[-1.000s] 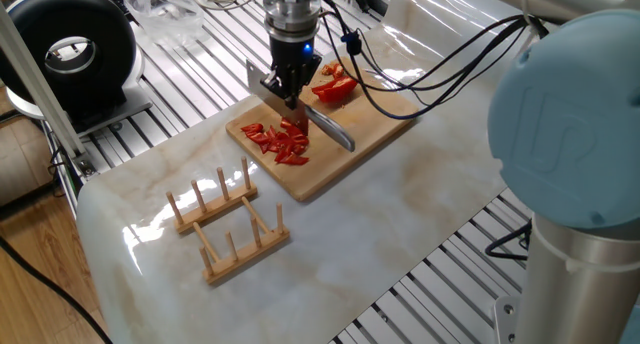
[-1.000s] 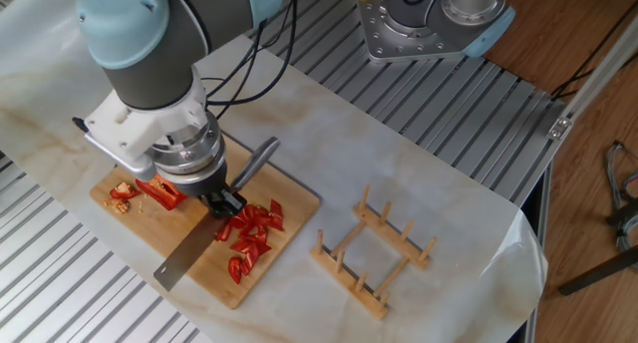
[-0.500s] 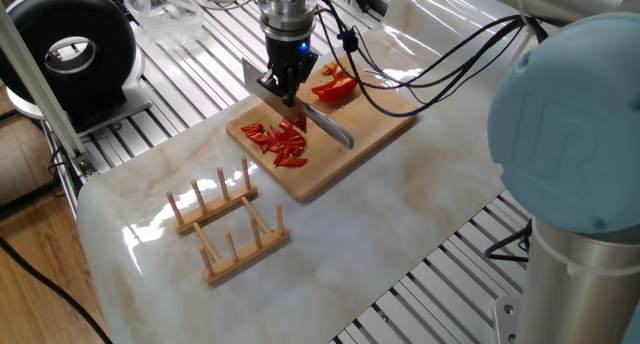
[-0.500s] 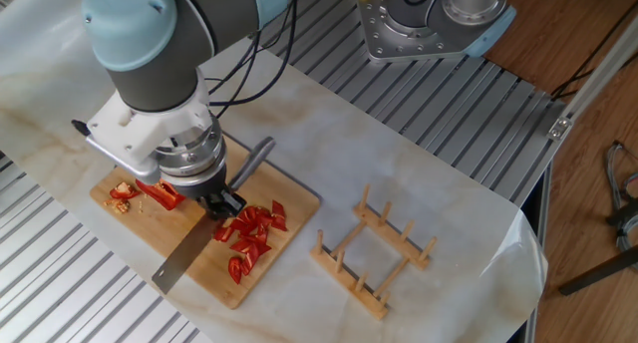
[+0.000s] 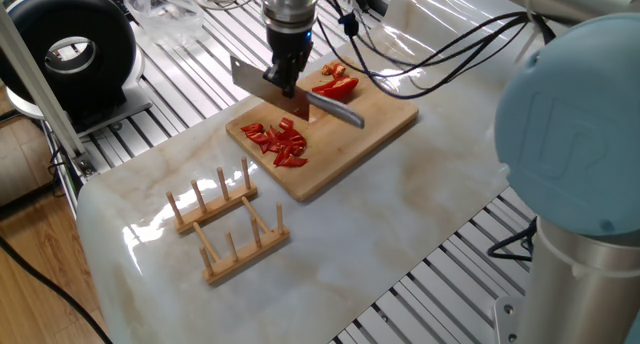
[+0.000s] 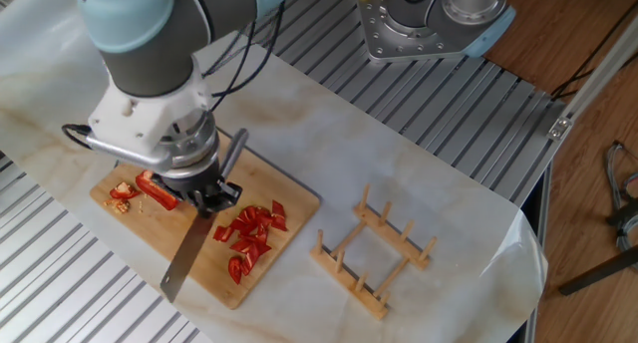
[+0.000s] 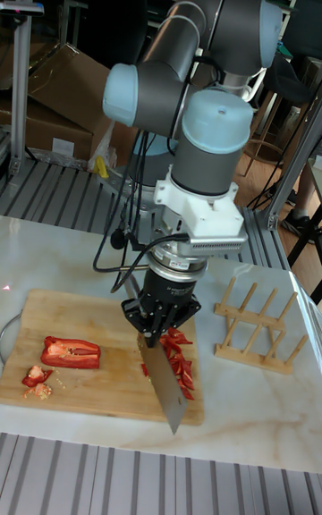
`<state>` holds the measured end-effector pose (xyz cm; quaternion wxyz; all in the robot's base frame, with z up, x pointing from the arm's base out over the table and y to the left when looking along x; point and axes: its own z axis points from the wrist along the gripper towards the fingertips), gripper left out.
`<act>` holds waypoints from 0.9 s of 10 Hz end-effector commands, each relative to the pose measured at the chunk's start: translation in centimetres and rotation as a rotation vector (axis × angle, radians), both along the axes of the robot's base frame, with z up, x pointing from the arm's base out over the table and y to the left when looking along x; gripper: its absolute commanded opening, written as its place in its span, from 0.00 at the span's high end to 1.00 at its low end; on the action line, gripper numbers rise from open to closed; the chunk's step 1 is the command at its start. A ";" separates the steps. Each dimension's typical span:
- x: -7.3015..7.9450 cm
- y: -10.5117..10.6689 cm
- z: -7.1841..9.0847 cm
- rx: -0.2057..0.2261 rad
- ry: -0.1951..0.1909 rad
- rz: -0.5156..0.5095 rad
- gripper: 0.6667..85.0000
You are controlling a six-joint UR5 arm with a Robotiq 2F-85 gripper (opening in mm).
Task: Chop the chili peppers
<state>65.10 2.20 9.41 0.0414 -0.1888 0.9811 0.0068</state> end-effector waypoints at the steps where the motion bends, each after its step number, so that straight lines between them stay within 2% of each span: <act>1: 1.3 -0.7 0.7 -0.001 -0.065 0.063 0.99; 2: 2.3 -1.1 0.7 -0.005 -0.106 0.047 0.99; 4: 3.8 -2.1 1.2 -0.050 -0.174 0.076 0.99; 5: 3.7 -2.1 1.2 -0.055 -0.176 0.102 0.99; 6: 3.4 -2.6 1.3 -0.066 -0.170 0.077 0.99; 7: 2.7 -2.8 1.2 -0.058 -0.152 0.041 0.99; 8: 2.7 -3.3 1.3 -0.068 -0.163 0.045 0.99; 9: 2.2 -3.5 1.3 -0.053 -0.157 0.016 0.99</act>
